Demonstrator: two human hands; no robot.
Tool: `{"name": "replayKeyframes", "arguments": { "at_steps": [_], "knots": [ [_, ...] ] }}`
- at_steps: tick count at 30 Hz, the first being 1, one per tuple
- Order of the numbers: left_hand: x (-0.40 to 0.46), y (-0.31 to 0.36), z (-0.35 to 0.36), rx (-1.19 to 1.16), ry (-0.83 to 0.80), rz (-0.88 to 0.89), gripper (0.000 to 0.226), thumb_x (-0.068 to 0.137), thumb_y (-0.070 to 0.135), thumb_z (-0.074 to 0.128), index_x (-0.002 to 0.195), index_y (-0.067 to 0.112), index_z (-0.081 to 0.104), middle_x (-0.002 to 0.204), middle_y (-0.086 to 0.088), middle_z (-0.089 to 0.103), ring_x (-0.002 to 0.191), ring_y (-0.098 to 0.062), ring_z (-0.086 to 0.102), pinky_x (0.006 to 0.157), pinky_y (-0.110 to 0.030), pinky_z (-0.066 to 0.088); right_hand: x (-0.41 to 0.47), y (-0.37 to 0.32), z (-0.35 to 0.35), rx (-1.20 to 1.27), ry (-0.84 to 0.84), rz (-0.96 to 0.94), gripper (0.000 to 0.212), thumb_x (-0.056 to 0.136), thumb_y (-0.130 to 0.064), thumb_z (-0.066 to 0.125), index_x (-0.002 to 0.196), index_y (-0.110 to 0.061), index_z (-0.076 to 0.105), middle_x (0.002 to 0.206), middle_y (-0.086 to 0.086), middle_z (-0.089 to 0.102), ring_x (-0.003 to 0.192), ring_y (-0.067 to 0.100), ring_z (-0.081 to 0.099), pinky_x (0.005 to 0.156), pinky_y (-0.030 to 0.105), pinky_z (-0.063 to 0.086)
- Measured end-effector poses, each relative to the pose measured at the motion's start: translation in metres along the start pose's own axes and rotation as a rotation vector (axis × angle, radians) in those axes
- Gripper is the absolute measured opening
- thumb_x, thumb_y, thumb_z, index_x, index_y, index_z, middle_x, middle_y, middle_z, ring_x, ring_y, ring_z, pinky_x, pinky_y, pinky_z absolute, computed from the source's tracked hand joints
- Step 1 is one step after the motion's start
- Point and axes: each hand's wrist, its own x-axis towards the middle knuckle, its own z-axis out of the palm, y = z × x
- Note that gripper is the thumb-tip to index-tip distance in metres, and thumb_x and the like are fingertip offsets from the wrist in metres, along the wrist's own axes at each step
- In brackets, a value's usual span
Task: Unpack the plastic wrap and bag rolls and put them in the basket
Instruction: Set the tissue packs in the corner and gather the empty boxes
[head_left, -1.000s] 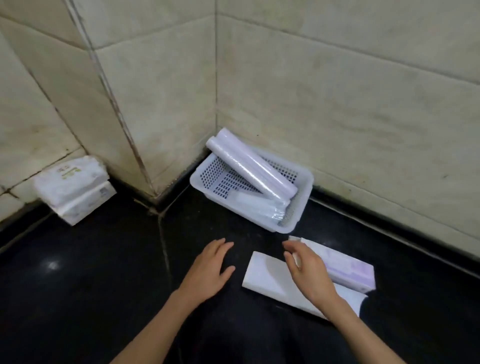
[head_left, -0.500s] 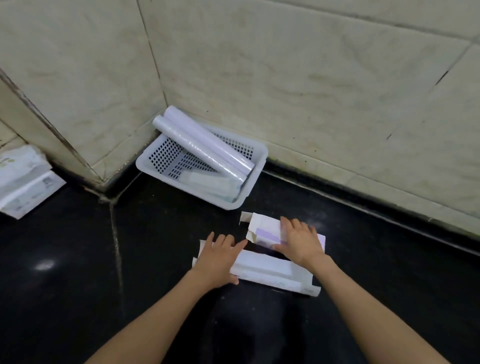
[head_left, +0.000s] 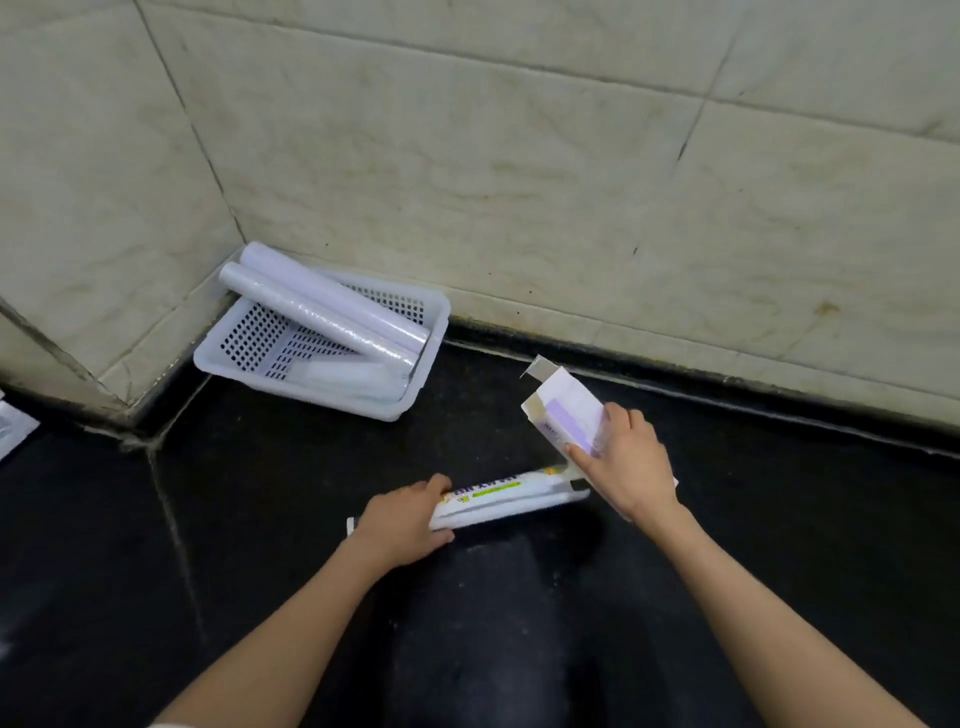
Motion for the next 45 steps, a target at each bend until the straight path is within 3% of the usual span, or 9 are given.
{"name": "replayKeyframes", "arguments": {
  "at_steps": [7,13,19,22,25,30,34,40,45],
  "knots": [
    [-0.019,0.06,0.011,-0.292,0.007,0.24,0.059,0.081,0.046,0.059,0.131,0.034,0.03,0.131,0.007,0.05,0.109,-0.02,0.053,0.081,-0.033,0.043,-0.131,0.055,-0.056,0.155,0.342,0.389,0.063,0.076,-0.051,0.06,0.12,-0.009,0.045,0.113,0.012,0.054,0.1,0.031,0.051,0.081,0.046,0.047],
    [-0.064,0.162,0.051,-0.274,-0.156,0.595,0.055,0.08,0.048,0.06,0.126,0.04,0.031,0.125,0.008,0.054,0.105,-0.018,0.055,0.083,-0.035,0.047,-0.308,0.099,-0.051,0.241,0.473,0.788,0.061,0.066,-0.065,0.049,0.107,-0.019,0.047,0.1,-0.003,0.05,0.095,0.022,0.049,0.068,0.034,0.04],
    [-0.146,0.268,0.121,-0.156,-0.396,0.909,0.053,0.081,0.044,0.058,0.127,0.037,0.033,0.121,0.007,0.056,0.104,-0.02,0.056,0.085,-0.035,0.048,-0.486,0.125,-0.041,0.288,0.712,1.128,0.057,0.062,-0.07,0.045,0.097,-0.025,0.049,0.096,-0.003,0.053,0.092,0.02,0.05,0.066,0.031,0.036],
    [-0.199,0.317,0.166,-0.096,-0.503,1.044,0.051,0.082,0.044,0.056,0.127,0.039,0.033,0.115,0.009,0.058,0.096,-0.017,0.056,0.077,-0.031,0.046,-0.573,0.137,-0.035,0.279,0.796,1.288,0.056,0.066,-0.061,0.053,0.105,-0.021,0.051,0.102,0.002,0.056,0.096,0.024,0.052,0.069,0.031,0.037],
    [-0.255,0.361,0.218,-0.036,-0.594,1.162,0.052,0.084,0.04,0.058,0.13,0.032,0.035,0.118,0.009,0.057,0.103,-0.017,0.056,0.08,-0.028,0.042,-0.658,0.147,-0.023,0.287,0.871,1.437,0.049,0.07,-0.052,0.06,0.106,-0.02,0.051,0.103,0.002,0.056,0.098,0.026,0.053,0.069,0.031,0.036],
    [-0.361,0.421,0.301,0.088,-0.728,1.259,0.052,0.083,0.043,0.058,0.128,0.032,0.035,0.113,0.007,0.059,0.102,-0.023,0.058,0.084,-0.033,0.047,-0.793,0.163,-0.011,0.315,0.902,1.624,0.047,0.068,-0.053,0.06,0.101,-0.021,0.051,0.095,0.001,0.052,0.096,0.026,0.051,0.069,0.034,0.038],
    [-0.437,0.46,0.36,0.205,-0.853,1.33,0.053,0.084,0.043,0.056,0.13,0.031,0.034,0.113,0.007,0.059,0.097,-0.02,0.059,0.081,-0.033,0.048,-0.888,0.175,-0.009,0.349,0.917,1.772,0.05,0.071,-0.046,0.064,0.11,-0.017,0.051,0.106,0.007,0.056,0.101,0.028,0.051,0.082,0.041,0.046],
    [-0.517,0.539,0.443,0.331,-0.999,1.378,0.057,0.085,0.042,0.057,0.135,0.028,0.032,0.115,0.003,0.059,0.097,-0.019,0.058,0.079,-0.029,0.045,-0.986,0.213,-0.002,0.397,0.929,2.005,0.048,0.075,-0.043,0.066,0.109,-0.013,0.05,0.107,0.008,0.055,0.101,0.027,0.052,0.084,0.041,0.046],
    [-0.564,0.626,0.536,0.448,-1.121,1.383,0.057,0.085,0.041,0.058,0.134,0.026,0.033,0.118,0.0,0.059,0.099,-0.021,0.058,0.082,-0.03,0.046,-1.05,0.284,0.006,0.461,0.919,2.175,0.063,0.068,-0.069,0.052,0.101,-0.016,0.047,0.097,0.001,0.051,0.088,0.018,0.05,0.076,0.034,0.045]
  ]
}}
